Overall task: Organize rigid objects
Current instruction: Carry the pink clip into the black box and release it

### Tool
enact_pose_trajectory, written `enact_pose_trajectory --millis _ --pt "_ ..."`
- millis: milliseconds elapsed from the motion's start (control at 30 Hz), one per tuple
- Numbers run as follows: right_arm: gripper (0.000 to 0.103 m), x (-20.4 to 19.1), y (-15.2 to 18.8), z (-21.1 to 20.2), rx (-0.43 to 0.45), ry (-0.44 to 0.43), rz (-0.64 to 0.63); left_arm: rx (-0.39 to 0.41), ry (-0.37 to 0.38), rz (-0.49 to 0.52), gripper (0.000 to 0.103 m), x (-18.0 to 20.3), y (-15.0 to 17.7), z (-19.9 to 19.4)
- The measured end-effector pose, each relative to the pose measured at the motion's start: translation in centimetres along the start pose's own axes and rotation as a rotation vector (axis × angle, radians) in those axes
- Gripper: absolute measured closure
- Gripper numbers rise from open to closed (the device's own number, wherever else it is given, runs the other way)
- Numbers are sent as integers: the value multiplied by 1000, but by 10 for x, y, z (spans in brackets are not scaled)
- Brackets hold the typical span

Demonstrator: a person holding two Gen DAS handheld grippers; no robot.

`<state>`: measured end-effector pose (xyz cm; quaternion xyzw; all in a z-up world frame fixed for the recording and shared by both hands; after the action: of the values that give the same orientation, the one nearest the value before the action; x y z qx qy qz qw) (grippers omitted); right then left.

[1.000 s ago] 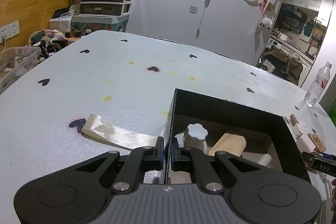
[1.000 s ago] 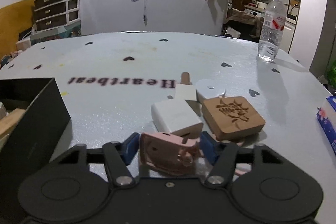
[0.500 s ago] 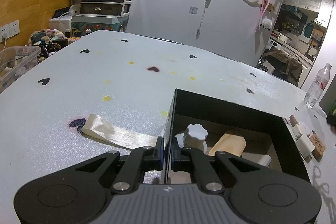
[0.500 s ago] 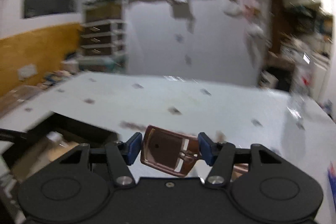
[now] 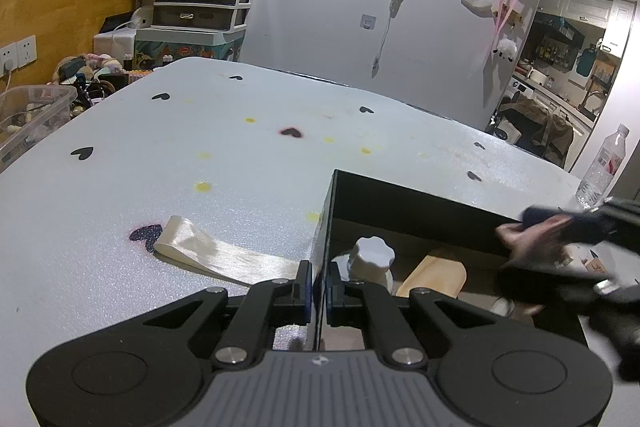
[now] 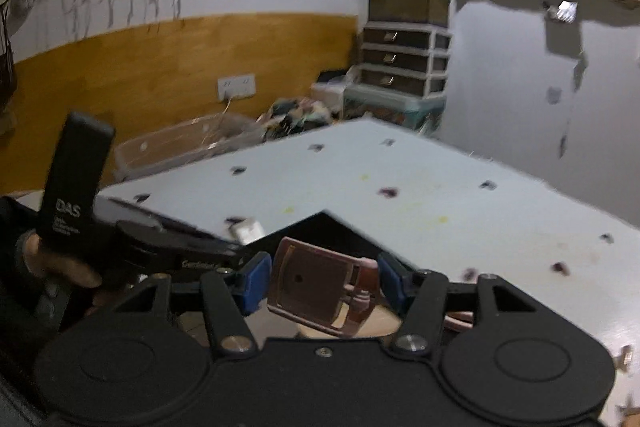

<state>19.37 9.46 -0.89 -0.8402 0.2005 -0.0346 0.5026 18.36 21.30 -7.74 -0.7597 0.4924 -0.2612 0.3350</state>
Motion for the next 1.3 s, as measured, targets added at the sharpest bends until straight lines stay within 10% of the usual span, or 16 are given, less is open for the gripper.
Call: enact_pose_trajectory --millis 500,1033,1300 --pt "38 19 31 32 -149 93 63 -1 4 0 96 1 1 -1" --pt "9 28 10 -13 -4 119 106 -2 -3 1 97 1 1 -1" --pt "2 70 24 -65 58 296 202 -2 -5 3 97 1 1 -1"
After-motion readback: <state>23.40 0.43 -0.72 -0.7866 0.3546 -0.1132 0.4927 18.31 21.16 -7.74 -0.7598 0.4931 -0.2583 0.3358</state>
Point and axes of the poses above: each gripper's, at about its wrist camera, not at the fingertips, and z roughly the way its jaws point, x to its right, y to its underside, the point moved 9 cm from there along z, roughly the way its jaws point, and after that the axes turned 13 degrees about -y, right-handed, at the moved point
